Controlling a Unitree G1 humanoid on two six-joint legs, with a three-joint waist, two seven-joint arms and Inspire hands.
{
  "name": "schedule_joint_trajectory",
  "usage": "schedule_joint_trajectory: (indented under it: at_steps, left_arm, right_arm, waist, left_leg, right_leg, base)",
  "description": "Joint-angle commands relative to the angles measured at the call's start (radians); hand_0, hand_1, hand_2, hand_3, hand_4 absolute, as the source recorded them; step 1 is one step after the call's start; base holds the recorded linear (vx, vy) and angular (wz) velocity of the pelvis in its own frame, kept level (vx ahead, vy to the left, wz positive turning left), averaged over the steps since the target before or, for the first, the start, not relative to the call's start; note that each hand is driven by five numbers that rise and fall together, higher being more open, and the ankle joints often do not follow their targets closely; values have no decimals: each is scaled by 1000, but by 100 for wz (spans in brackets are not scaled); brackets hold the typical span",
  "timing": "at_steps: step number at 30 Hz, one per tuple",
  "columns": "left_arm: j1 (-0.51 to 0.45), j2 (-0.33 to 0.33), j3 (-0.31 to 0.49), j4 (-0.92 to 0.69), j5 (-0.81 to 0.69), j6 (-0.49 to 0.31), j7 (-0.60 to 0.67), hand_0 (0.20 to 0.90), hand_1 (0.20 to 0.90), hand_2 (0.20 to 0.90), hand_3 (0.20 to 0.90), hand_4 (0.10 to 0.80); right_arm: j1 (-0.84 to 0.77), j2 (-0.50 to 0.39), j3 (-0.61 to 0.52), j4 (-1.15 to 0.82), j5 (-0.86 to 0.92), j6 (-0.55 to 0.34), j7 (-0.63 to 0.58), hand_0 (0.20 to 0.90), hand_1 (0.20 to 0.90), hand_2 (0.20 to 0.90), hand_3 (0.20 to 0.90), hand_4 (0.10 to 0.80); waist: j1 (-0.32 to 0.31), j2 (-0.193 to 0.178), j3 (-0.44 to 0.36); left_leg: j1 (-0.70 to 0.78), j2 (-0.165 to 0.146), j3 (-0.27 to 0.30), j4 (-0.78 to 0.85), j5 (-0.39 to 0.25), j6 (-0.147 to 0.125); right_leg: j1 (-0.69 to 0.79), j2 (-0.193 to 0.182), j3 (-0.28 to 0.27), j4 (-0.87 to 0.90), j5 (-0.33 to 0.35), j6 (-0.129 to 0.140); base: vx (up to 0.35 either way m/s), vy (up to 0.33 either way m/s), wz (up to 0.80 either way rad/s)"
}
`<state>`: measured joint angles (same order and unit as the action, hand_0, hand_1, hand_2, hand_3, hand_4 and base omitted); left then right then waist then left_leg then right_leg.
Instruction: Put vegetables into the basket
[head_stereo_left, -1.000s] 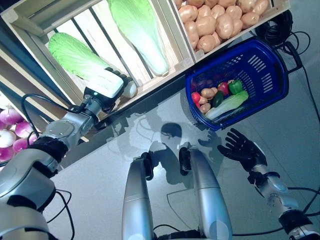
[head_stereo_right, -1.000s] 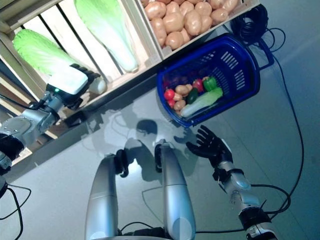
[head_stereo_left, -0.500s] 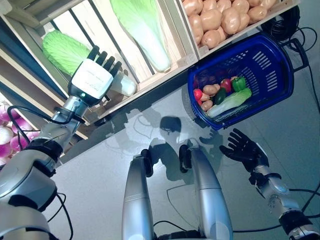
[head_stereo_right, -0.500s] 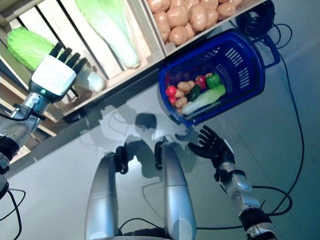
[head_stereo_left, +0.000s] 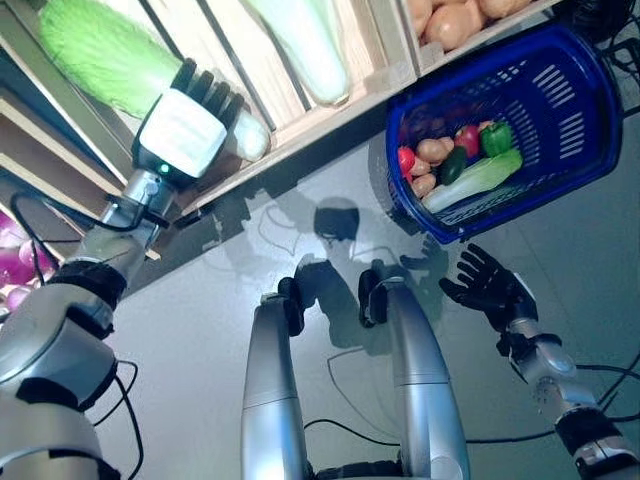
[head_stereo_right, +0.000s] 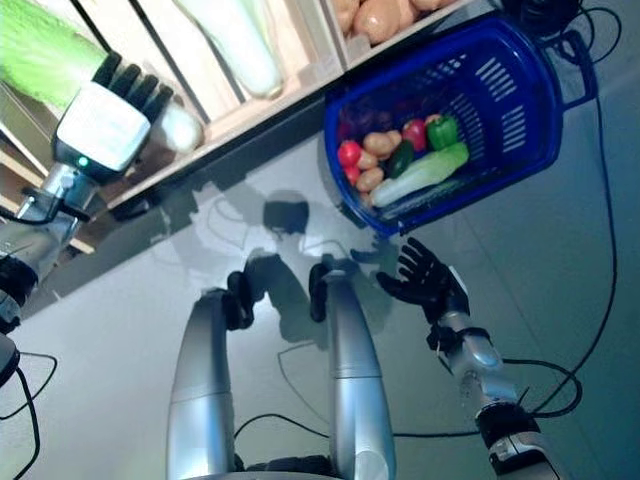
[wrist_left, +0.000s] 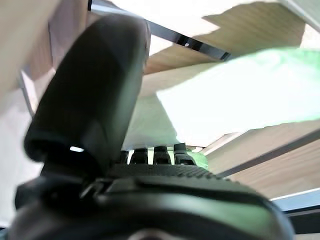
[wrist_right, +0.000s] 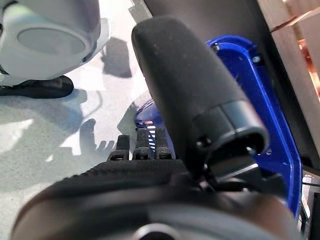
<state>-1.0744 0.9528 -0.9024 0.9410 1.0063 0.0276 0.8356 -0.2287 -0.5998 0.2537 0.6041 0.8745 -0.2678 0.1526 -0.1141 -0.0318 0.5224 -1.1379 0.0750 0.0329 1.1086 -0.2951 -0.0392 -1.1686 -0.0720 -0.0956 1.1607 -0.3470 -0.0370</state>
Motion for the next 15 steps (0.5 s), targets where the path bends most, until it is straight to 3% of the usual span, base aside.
schedule_joint_trajectory:
  at_steps: [1, 9, 10, 11, 15]
  left_arm:
    - [-123, 4, -17, 66, -17, 43, 3, 900, 900, 900, 900, 800]
    - [-178, -3, -62, 154, -129, 65, -101, 900, 900, 900, 900, 800]
    - [-182, 2, -63, 162, -140, 56, -105, 775, 775, 775, 775, 717]
    - [-190, 6, -67, 167, -153, 46, -118, 300, 300, 300, 300, 400]
    - [-210, 4, -76, 175, -150, 12, -116, 300, 300, 300, 300, 400]
  right_arm:
    - [4, -61, -26, -47, 57, -101, -34, 900, 900, 900, 900, 800]
    - [-36, -96, -41, -30, 79, -118, -22, 900, 900, 900, 900, 800]
    - [-37, -99, -43, -29, 81, -121, -19, 900, 900, 900, 900, 800]
    - [-40, -105, -46, -26, 86, -126, -14, 900, 900, 900, 900, 800]
    - [-49, -114, -54, -20, 96, -127, -1, 900, 900, 900, 900, 800]
  waist:
    - [-42, -19, -2]
    - [-53, -27, -2]
    - [-54, -27, -2]
    - [-54, -27, -2]
    - [-58, -23, -2]
  left_leg:
    - [-40, -30, 67, -58, 60, 86]
    - [-120, -34, 61, -29, 71, 80]
    - [-127, -34, 60, -22, 72, 79]
    - [-133, -33, 60, -15, 71, 77]
    - [-128, -30, 60, -13, 67, 71]
  right_leg:
    - [-8, 11, -21, -111, 168, 0]
    - [-82, 22, -16, -89, 186, -1]
    - [-87, 23, -16, -86, 186, -2]
    - [-92, 23, -17, -83, 187, -2]
    - [-88, 21, -17, -82, 183, 0]
  base:
    - [-34, 38, 10]
    - [-16, 26, -7]
    - [0, 0, 0]
    - [-9, -1, 18]
    - [-5, -4, 2]
